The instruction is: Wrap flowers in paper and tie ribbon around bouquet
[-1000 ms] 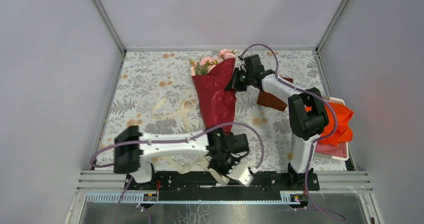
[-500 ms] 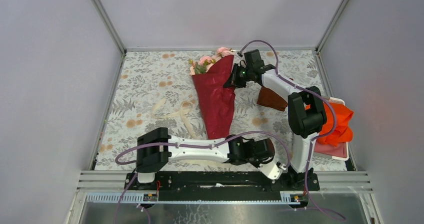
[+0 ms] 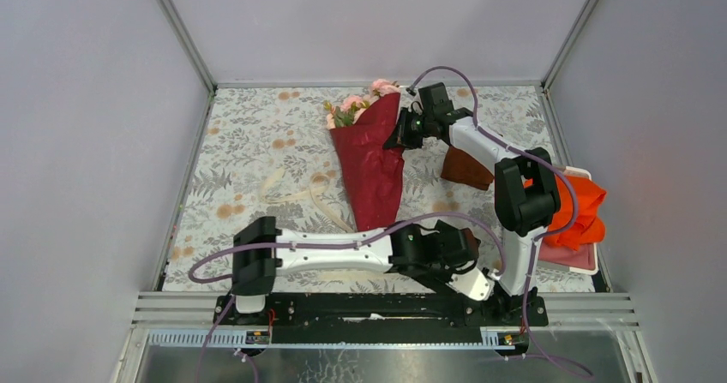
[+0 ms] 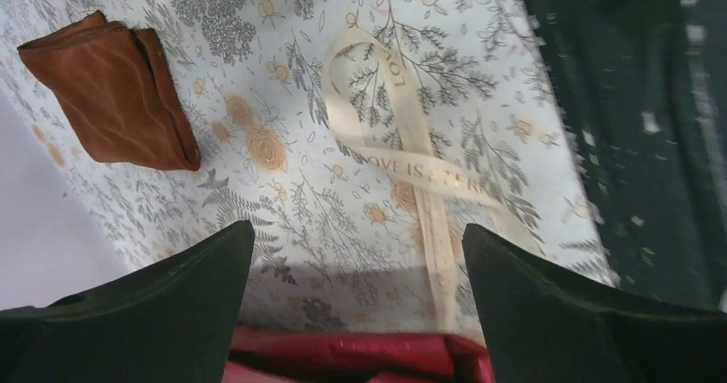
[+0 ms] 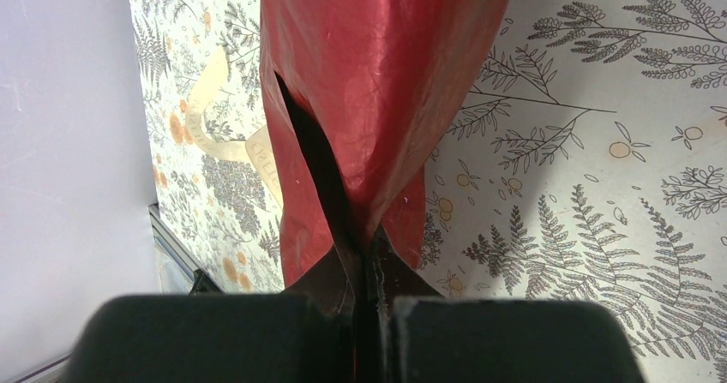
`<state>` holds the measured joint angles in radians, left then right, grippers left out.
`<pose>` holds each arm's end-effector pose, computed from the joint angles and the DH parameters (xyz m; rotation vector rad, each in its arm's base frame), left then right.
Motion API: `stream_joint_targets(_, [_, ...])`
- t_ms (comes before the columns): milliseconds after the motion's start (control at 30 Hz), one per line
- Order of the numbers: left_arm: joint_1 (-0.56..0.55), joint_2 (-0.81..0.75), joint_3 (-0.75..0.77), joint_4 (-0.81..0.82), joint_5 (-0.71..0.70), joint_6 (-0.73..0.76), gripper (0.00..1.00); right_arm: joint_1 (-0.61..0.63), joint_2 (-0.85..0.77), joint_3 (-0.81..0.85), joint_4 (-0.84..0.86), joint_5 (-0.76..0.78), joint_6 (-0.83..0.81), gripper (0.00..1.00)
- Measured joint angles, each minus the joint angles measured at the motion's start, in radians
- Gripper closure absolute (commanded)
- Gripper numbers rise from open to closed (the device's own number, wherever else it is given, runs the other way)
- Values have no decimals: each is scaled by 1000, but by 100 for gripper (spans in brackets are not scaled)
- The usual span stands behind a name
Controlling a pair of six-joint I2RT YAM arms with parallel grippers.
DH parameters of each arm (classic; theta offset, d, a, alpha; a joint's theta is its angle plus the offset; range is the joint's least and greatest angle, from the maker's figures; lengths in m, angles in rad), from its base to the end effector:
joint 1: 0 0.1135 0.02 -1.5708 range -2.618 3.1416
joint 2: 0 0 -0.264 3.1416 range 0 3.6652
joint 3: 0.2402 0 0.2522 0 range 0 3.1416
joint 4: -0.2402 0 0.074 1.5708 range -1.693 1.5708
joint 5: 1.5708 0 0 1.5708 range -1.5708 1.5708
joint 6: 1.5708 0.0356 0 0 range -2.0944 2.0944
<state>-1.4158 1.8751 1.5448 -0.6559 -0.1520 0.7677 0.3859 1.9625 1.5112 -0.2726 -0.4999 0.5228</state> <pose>0.0687 -0.4048 0.2516 2.2275 1.2225 -0.0600 0.4070 0.1838 0.2350 -0.1111 2.4075 1.0228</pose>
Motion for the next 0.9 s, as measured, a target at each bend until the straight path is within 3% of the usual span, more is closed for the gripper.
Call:
stream_joint_targets(233, [30, -202, 90, -256, 163, -98, 1, 0, -3, -34, 23, 1, 8, 100])
stream_joint_targets(333, [146, -335, 79, -318, 267, -130, 1, 0, -3, -53, 34, 1, 12, 100])
stream_joint_targets(367, [211, -372, 71, -325, 297, -141, 1, 0, -3, -59, 40, 1, 14, 100])
stream_joint_targets(500, [650, -519, -28, -278, 360, -198, 1, -1, -5, -83, 58, 2, 16, 100])
stream_joint_targets(633, [1079, -550, -210, -198, 347, -261, 1, -1, -13, -105, 65, 3, 16, 100])
stream_joint_targets(767, [1354, -428, -336, -119, 318, -315, 1, -1, -26, -116, 71, 2, 16, 100])
stream_joint_targets(900, [1480, -238, -394, -40, 256, -360, 2, -1, -39, -121, 74, 2, 16, 100])
